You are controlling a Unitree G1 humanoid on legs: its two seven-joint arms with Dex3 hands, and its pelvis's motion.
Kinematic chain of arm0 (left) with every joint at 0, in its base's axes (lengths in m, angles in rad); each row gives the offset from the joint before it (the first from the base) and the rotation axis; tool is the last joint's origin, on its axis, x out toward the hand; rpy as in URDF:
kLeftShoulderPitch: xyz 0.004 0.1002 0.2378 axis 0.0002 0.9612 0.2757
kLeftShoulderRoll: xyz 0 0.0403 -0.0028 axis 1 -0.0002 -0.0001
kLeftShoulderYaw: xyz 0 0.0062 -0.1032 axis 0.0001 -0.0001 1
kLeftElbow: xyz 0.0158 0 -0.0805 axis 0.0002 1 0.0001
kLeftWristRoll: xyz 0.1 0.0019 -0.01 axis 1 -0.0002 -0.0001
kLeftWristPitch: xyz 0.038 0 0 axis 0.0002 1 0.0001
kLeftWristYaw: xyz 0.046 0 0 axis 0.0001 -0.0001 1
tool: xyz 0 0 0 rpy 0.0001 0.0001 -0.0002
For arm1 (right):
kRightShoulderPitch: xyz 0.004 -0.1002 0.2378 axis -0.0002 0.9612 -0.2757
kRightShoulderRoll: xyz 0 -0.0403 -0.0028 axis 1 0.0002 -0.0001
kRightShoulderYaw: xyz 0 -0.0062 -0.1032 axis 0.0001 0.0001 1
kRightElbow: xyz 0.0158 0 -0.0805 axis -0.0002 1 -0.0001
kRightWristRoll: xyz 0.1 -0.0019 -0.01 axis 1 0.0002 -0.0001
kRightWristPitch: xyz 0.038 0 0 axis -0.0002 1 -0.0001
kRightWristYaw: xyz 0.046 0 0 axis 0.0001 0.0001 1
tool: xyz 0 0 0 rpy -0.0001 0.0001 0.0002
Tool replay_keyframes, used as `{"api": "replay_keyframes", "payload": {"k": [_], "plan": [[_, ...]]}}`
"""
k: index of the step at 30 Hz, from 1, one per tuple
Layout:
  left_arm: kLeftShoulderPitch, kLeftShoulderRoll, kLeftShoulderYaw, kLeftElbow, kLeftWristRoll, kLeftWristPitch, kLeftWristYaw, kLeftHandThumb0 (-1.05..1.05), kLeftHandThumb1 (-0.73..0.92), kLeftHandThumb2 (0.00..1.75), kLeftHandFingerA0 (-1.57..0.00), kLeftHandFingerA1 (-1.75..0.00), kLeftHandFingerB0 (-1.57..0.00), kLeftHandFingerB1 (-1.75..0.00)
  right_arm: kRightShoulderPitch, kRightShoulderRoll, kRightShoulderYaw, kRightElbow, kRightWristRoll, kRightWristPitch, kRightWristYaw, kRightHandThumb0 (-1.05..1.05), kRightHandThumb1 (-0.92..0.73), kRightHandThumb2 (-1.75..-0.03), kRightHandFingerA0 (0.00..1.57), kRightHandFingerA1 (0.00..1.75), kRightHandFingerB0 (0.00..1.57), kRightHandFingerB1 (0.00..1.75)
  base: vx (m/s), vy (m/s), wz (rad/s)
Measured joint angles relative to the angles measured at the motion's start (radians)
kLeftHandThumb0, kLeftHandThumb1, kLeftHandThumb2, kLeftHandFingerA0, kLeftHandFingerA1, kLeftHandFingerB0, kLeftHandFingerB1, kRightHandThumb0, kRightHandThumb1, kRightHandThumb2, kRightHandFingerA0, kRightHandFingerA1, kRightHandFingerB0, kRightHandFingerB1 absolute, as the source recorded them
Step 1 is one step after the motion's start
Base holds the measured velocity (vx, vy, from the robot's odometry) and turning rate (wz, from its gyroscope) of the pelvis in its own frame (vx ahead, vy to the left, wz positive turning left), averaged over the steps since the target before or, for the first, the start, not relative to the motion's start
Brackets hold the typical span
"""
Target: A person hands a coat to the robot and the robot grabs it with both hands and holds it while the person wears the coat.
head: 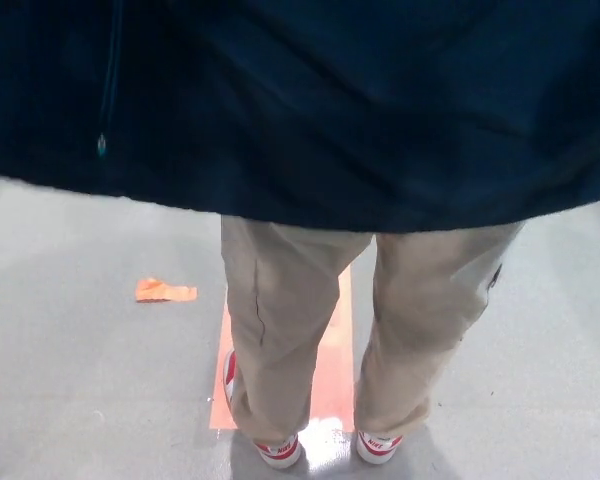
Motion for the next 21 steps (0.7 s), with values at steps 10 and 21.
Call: {"api": "replay_keyframes", "payload": {"k": [10,21], "plan": [[0.000,0.013,0.006,0.000,0.001,0.000,-0.009,-0.39,0.80,0.64,-0.88,-1.75,-0.69,-1.57,0.000,-0.008,0.000,0.000,-0.007,0.000,0.000,-0.36,-0.81,-0.63,0.87,1.75,0.56,1.68,0.00,0.000,0.00],[0.000,0.019,0.009,0.008,0.009,0.011,-0.012,-0.63,0.85,0.65,-0.59,-0.89,-0.47,-0.59,0.000,-0.008,-0.001,-0.001,-0.007,0.000,-0.002,-0.60,-0.80,-0.64,0.79,1.43,0.57,0.73,0.00,0.000,0.00]]}}
